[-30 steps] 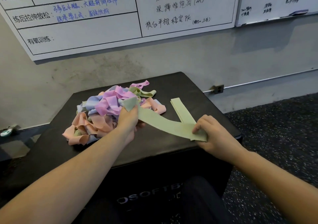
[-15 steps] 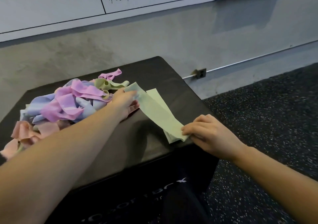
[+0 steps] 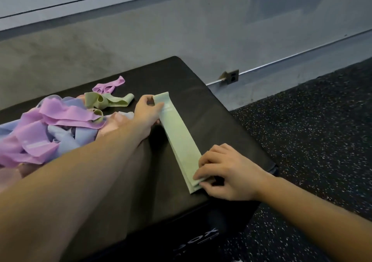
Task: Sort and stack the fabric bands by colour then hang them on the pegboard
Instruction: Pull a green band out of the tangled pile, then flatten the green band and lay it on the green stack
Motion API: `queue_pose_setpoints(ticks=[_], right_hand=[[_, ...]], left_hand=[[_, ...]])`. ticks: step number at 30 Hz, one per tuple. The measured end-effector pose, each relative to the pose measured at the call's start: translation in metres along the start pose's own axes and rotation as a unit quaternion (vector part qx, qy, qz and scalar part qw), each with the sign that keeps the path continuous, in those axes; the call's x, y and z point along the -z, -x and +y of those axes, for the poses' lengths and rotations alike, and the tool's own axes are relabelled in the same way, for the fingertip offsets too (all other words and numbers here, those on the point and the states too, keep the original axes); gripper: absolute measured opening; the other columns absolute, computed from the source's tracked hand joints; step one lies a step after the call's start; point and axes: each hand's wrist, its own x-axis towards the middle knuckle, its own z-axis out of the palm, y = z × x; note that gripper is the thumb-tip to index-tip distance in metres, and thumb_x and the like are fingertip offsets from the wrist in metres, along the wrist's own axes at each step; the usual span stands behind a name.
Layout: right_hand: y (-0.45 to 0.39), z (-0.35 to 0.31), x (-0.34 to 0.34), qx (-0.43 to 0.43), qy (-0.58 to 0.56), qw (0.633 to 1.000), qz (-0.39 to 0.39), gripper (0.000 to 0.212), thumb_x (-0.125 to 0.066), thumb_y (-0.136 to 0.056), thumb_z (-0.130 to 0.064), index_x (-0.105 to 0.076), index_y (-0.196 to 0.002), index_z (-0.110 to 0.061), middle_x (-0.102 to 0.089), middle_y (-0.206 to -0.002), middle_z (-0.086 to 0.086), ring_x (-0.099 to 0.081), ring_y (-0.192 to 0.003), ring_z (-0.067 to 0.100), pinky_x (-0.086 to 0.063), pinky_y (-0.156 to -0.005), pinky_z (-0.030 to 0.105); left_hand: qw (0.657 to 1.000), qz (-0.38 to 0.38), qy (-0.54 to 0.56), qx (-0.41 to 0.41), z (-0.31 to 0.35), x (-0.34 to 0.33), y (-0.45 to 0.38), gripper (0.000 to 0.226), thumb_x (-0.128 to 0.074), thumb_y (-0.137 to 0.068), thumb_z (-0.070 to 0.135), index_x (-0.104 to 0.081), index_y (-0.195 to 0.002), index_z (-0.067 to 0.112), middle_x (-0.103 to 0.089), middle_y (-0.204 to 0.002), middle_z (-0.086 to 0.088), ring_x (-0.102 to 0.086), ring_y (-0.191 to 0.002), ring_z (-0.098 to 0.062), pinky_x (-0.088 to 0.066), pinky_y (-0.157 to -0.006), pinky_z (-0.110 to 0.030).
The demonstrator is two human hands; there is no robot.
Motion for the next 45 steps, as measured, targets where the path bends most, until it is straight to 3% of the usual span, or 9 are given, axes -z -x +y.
queue_pose_setpoints(ticks=[7, 12, 17, 23, 27, 32, 39, 42, 45], right_hand=[[0.003, 0.002, -0.005, -0.014, -0.015, 1.000, -0.003, 0.020, -0.068, -0.089, -0.044, -0.074, -0.105, -0.033, -0.061, -0.105, -0.012, -0.057, -0.095, 0.010, -0.042, -0.086, 0.029], [0.001, 0.000, 0.001, -0.060, -0.048, 0.997, 0.000, 0.028, -0.065, -0.088, -0.044, -0.070, -0.113, -0.032, -0.059, -0.110, -0.013, -0.056, -0.097, 0.010, -0.044, -0.088, 0.033], [-0.006, -0.001, 0.005, -0.137, -0.154, 0.977, 0.048, 0.024, -0.061, -0.091, -0.036, -0.069, -0.113, -0.029, -0.060, -0.103, -0.018, -0.058, -0.097, 0.013, -0.045, -0.090, 0.027], [-0.028, -0.013, 0.002, -0.224, -0.208, 0.950, 0.058, 0.022, -0.067, -0.090, -0.027, -0.068, -0.110, -0.035, -0.061, -0.096, -0.009, -0.059, -0.088, 0.017, -0.045, -0.079, 0.019], [-0.054, -0.031, -0.002, -0.231, -0.201, 0.951, 0.045, 0.033, -0.067, -0.091, -0.012, -0.066, -0.108, -0.041, -0.062, -0.100, -0.016, -0.060, -0.093, 0.011, -0.043, -0.080, 0.019], [-0.098, -0.052, -0.002, -0.235, -0.197, 0.951, 0.031, 0.030, -0.062, -0.094, -0.018, -0.062, -0.105, -0.046, -0.061, -0.101, -0.020, -0.059, -0.096, 0.002, -0.043, -0.078, 0.014], [-0.189, -0.052, -0.011, -0.225, -0.152, 0.962, 0.010, 0.023, -0.059, -0.098, -0.019, -0.061, -0.115, -0.035, -0.058, -0.102, -0.020, -0.058, -0.095, -0.001, -0.045, -0.074, 0.011], [-0.230, -0.043, -0.023, -0.230, -0.144, 0.962, 0.011, 0.022, -0.058, -0.098, -0.019, -0.062, -0.116, -0.031, -0.059, -0.104, -0.013, -0.058, -0.094, 0.002, -0.047, -0.077, 0.013], [-0.267, -0.032, -0.039, -0.238, -0.132, 0.962, 0.001, 0.022, -0.057, -0.098, -0.018, -0.060, -0.113, -0.034, -0.060, -0.105, -0.011, -0.058, -0.091, 0.002, -0.049, -0.075, 0.017]], left_hand=[[0.998, 0.016, -0.056, -0.003, -0.024, -0.012, -0.021, 0.027, -0.064, -0.097, 0.014, -0.056, -0.123, 0.016, -0.061, -0.102, -0.001, -0.054, -0.059, -0.013, -0.048, -0.055, -0.024], [0.996, 0.002, -0.085, -0.028, -0.013, -0.003, -0.009, 0.031, -0.065, -0.096, 0.017, -0.054, -0.125, 0.023, -0.057, -0.119, -0.005, -0.061, -0.070, -0.014, -0.047, -0.059, -0.024], [0.981, -0.044, -0.135, -0.132, 0.000, 0.024, 0.032, 0.022, -0.063, -0.098, 0.022, -0.058, -0.118, 0.026, -0.061, -0.102, 0.002, -0.062, -0.088, -0.012, -0.046, -0.063, -0.021], [0.937, -0.081, -0.243, -0.237, -0.021, 0.082, 0.078, 0.010, -0.062, -0.098, 0.024, -0.062, -0.104, 0.031, -0.057, -0.099, 0.019, -0.059, -0.085, -0.005, -0.039, -0.065, -0.013], [0.903, -0.057, -0.277, -0.323, -0.050, 0.127, 0.089, 0.019, -0.067, -0.089, 0.010, -0.064, -0.092, 0.028, -0.056, -0.097, 0.023, -0.057, -0.094, -0.005, -0.047, -0.083, -0.025], [0.872, -0.029, -0.370, -0.318, -0.067, 0.180, 0.096, 0.016, -0.068, -0.093, 0.020, -0.069, -0.108, 0.026, -0.061, -0.116, 0.013, -0.053, -0.111, -0.010, -0.045, -0.097, -0.030], [0.804, 0.051, -0.459, -0.376, -0.054, 0.208, 0.043, 0.032, -0.063, -0.092, 0.035, -0.065, -0.121, 0.022, -0.060, -0.132, 0.003, -0.049, -0.131, -0.023, -0.033, -0.114, -0.038], [0.785, 0.032, -0.530, -0.321, -0.058, 0.214, 0.014, 0.048, -0.044, -0.099, 0.053, -0.051, -0.140, 0.030, -0.042, -0.155, 0.005, -0.032, -0.147, -0.021, -0.017, -0.124, -0.048], [0.794, 0.021, -0.548, -0.263, -0.074, 0.227, -0.005, 0.067, -0.019, -0.090, 0.070, -0.048, -0.140, 0.036, -0.044, -0.153, 0.004, -0.046, -0.137, -0.024, -0.030, -0.115, -0.045]])
